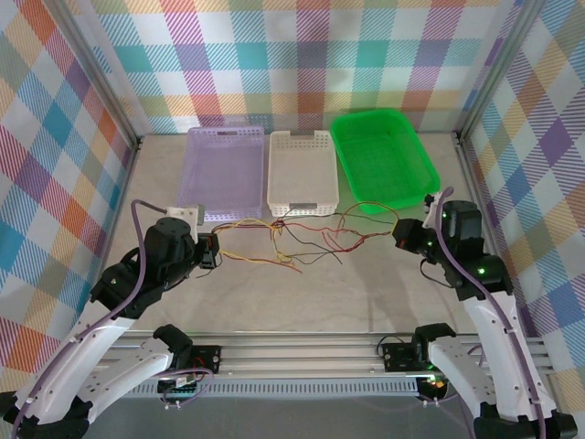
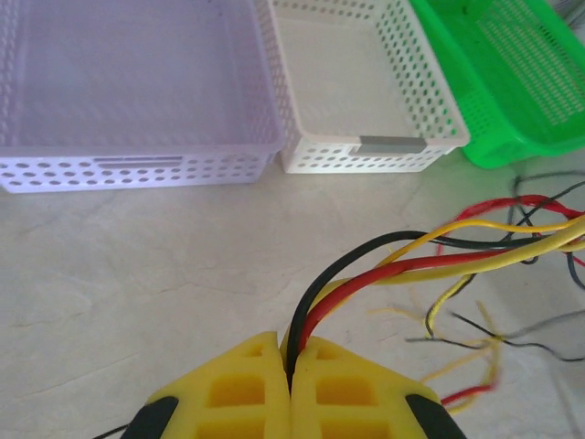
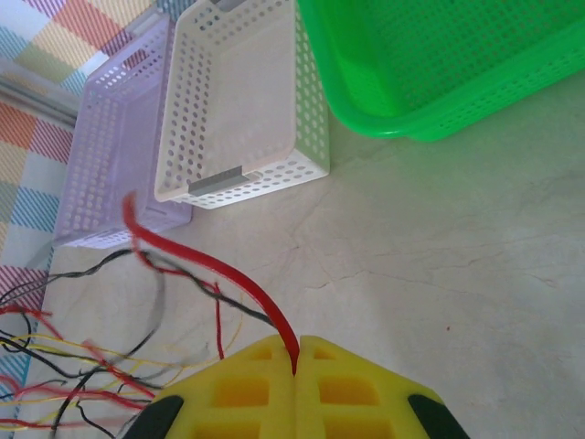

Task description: Untangle the cables

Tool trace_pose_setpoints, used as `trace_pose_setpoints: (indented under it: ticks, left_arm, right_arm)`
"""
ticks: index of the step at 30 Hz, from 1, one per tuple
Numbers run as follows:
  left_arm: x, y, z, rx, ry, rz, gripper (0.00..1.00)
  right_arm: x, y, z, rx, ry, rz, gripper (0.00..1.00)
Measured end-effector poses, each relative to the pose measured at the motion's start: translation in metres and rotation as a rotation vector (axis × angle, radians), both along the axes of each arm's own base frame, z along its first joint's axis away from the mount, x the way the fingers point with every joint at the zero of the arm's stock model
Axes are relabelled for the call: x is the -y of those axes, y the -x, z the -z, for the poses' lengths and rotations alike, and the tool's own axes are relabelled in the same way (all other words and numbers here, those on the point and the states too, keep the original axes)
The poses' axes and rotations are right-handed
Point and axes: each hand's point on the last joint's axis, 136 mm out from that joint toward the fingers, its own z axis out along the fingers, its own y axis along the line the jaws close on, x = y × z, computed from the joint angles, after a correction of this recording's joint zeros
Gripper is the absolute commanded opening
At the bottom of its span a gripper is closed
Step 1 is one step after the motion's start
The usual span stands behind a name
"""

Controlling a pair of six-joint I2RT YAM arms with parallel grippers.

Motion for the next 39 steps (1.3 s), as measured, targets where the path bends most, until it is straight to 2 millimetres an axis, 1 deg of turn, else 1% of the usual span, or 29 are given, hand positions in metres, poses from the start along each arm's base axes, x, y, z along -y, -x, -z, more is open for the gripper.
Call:
trace_pose_setpoints:
  ticks: [3,9,14,17,19,22,25,27,30,32,35,39]
  left_arm:
    - [-0.007,0.0,0.004,-0.012,-0.018,-0.023,0.0]
    - [-0.022,-0.003,0.007,-0.024,-0.044,-0.089,0.0]
    - [-0.037,-0.007,0.011,-0.033,-0.06,-0.159,0.0]
    - [-0.038,-0.008,0.014,-0.043,-0.062,-0.169,0.0]
    - [-0.046,-0.01,0.016,-0.049,-0.084,-0.204,0.0]
    - [-0.054,-0.013,0.022,-0.066,-0.112,-0.241,0.0]
    - [-0.06,-0.014,0.03,-0.098,-0.149,-0.266,0.0]
    - [-0.06,-0.016,0.033,-0.112,-0.152,-0.269,0.0]
    - [-0.055,-0.018,0.037,-0.133,-0.126,-0.265,0.0]
    - [-0.048,-0.02,0.039,-0.142,-0.09,-0.257,0.0]
    - [-0.035,-0.025,0.047,-0.163,-0.024,-0.238,0.0]
    - [-0.017,-0.031,0.067,-0.21,0.059,-0.211,0.0]
  right_arm:
    - [0.008,0.005,-0.007,0.001,0.021,0.035,0.0]
    - [0.034,0.018,-0.027,0.024,0.089,0.143,0.0]
    - [0.053,0.029,-0.038,0.032,0.153,0.221,0.0]
    - [0.06,0.034,-0.042,0.03,0.183,0.24,0.0]
    - [0.071,0.036,-0.049,0.042,0.227,0.284,0.0]
    - [0.078,0.038,-0.057,0.057,0.25,0.315,0.0]
    - [0.084,0.041,-0.061,0.059,0.274,0.333,0.0]
    - [0.084,0.042,-0.063,0.064,0.277,0.333,0.0]
    - [0.078,0.042,-0.064,0.067,0.261,0.303,0.0]
    - [0.071,0.042,-0.065,0.072,0.235,0.267,0.0]
    - [0.055,0.041,-0.072,0.102,0.178,0.196,0.0]
    - [0.03,0.039,-0.085,0.152,0.087,0.082,0.0]
